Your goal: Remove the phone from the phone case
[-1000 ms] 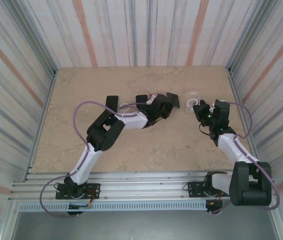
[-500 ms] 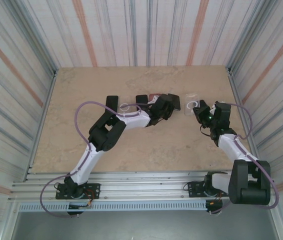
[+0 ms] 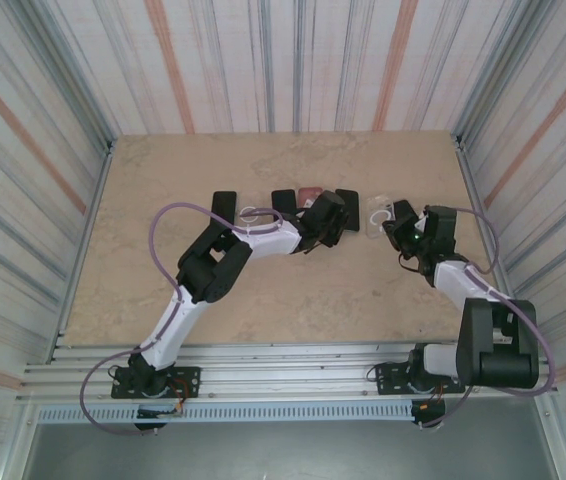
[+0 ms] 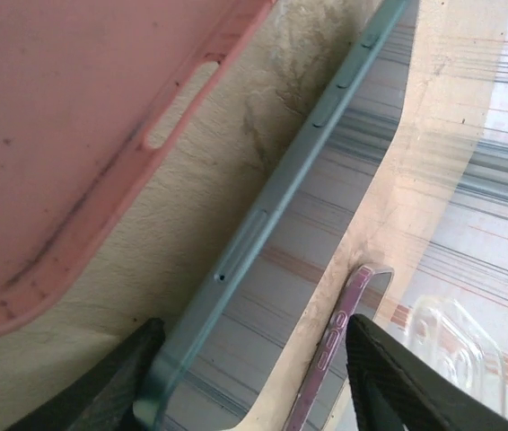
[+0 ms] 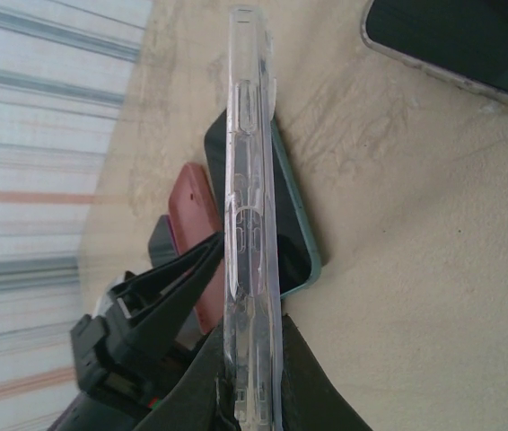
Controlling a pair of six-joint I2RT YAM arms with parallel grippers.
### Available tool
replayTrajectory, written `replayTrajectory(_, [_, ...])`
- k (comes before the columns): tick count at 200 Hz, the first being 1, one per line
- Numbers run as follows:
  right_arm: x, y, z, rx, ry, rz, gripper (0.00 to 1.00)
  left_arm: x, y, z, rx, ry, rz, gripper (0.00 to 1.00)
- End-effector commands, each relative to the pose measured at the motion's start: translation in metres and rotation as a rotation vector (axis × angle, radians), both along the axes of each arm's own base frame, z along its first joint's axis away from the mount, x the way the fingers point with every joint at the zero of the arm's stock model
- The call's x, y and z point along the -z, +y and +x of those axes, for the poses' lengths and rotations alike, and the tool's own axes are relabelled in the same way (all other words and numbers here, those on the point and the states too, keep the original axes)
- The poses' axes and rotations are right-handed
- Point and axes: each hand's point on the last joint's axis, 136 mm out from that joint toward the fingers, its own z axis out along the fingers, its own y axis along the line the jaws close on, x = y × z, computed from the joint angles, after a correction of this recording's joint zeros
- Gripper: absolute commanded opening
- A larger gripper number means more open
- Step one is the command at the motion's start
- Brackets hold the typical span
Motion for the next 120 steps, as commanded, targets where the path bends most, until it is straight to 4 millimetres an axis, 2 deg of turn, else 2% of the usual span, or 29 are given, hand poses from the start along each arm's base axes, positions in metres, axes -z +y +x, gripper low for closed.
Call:
replayTrajectory(1, [-0.006,-0.002,0.013,-0.025,-0.036,-0.035,0.00,-0.014,-0.001,-0.009,0.016,0.021,0.005,0.60])
replayTrajectory(55, [0.005,-0.003,0.039,-0.032,-0.051,-0.042,0.00,-0.019,0.003,-0.017,0.030,0.039,-0.001,0.66])
replayTrajectory(92, [0.016,-0.002,0.056,-0.045,-0.047,-0.037,0.00,-0.020,0.009,-0.019,0.024,0.044,-0.008,0.67])
replayTrajectory(120, [0.028,0.000,0.064,-0.074,-0.024,-0.024,0.01,-0.028,0.012,-0.016,0.020,0.027,-0.018,0.68])
